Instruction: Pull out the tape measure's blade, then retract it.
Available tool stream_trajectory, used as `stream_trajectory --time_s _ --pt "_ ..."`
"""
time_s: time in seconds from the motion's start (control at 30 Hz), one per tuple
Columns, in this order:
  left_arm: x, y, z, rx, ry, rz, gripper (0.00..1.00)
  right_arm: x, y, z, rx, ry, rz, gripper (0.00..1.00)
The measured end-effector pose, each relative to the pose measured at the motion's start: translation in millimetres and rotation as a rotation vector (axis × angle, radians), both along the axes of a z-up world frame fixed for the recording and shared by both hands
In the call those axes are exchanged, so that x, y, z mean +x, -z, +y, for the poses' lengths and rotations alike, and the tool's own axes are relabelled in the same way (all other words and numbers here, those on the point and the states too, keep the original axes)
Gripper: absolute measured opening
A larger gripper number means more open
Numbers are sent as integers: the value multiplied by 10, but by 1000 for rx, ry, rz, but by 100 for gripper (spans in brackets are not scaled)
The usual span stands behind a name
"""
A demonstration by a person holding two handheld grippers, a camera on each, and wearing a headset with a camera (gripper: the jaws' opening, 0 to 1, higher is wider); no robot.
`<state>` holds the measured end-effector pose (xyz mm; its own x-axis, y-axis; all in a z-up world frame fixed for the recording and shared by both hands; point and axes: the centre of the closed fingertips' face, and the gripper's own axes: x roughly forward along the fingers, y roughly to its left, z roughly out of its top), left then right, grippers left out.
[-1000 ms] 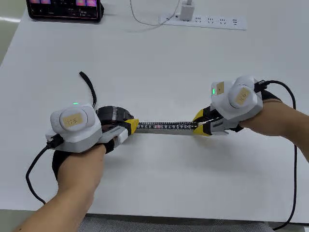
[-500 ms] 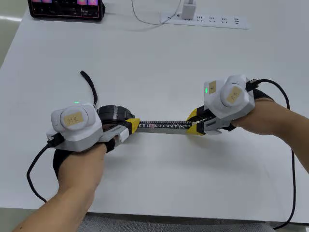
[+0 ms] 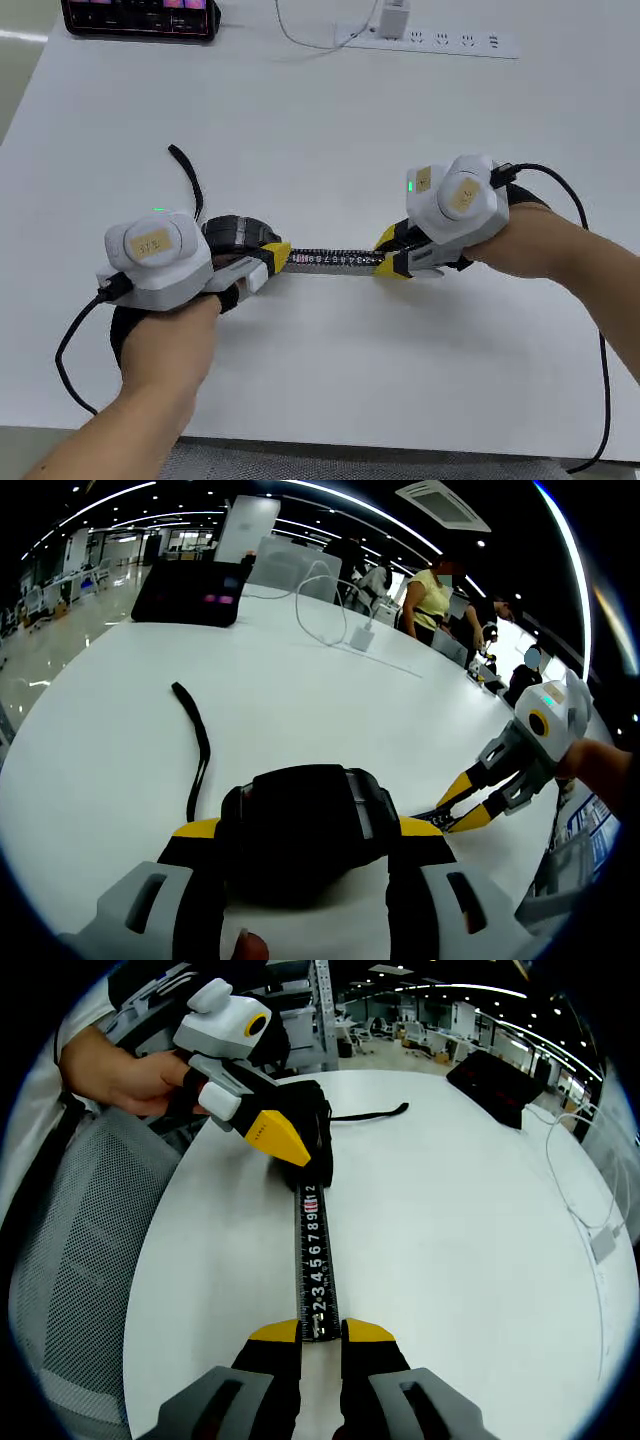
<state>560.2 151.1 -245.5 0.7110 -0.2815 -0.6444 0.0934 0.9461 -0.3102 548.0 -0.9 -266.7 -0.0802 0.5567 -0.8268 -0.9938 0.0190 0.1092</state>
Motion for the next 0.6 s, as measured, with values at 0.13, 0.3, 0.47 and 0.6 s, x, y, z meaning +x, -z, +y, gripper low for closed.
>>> stream_trajectory --time_s 0.13,0.3,0.47,0.6 --pt "7 0 11 -9 -2 0 61 7 -24 87 14 -5 -3 10" --pt "14 2 14 -10 0 2 61 8 -11 184 24 -14 -1 10" --pt "18 -2 15 -15 0 3 61 6 -4 279 34 -18 3 10" --pt "16 -7 12 -20 0 1 61 18 -8 333 40 -18 5 10"
